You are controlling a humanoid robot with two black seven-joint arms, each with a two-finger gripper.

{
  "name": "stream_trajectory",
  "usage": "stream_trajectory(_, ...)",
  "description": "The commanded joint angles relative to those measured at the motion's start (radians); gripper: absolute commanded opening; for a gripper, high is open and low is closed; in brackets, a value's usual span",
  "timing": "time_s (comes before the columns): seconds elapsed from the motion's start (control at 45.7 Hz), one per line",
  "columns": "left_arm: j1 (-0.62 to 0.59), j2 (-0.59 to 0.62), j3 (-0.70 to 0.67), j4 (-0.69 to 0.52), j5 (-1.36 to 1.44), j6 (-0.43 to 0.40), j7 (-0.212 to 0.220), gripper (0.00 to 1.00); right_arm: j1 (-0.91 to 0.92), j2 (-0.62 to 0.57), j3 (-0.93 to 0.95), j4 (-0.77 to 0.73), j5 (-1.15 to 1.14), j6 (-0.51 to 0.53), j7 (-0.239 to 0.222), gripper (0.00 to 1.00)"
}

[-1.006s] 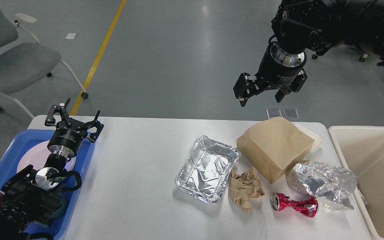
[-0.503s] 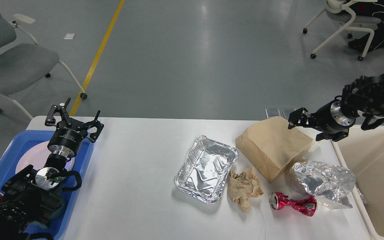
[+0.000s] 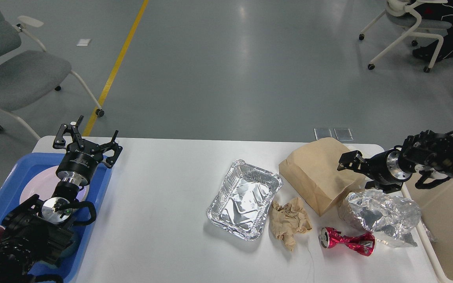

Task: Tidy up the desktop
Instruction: 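Grasp the paper bag top and pull it toward the white bin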

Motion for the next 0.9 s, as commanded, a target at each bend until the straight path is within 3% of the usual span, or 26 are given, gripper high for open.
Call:
stream_trajectory(0.0,0.000,0.000,0.000,-0.001,0.000,0.000,0.000,0.96,-0.027,0.013,0.003,-0.008,0.000,-0.018,0.000,1.00)
stream_trajectory(0.088,0.000,0.000,0.000,0.001,0.000,0.000,0.000,0.96,-0.030,0.016,0.007,-0.008,0.000,-0.029,-0.002,0.99)
stream_trajectory(0.306,0.000,0.000,0.000,0.001,0.000,0.000,0.000,0.96,-0.046,0.015,0.041,0.002,0.008,-0.153,-0.003,0.69)
stream_trajectory(0.503,0.000,0.000,0.000,0.001,0.000,0.000,0.000,0.96,-0.043,0.016,0.041,0.011,0.006,-0.149,-0.003,0.21)
stream_trajectory(0.569,0.000,0.000,0.000,0.001,0.000,0.000,0.000,0.96,-0.044,0.015,0.041,0.025,0.006,-0.143,-0.003,0.00)
stream_trajectory(0.875,0.000,0.000,0.000,0.001,0.000,0.000,0.000,0.96,-0.011,0.001,0.081,0.043,0.008,-0.136,-0.003,0.00)
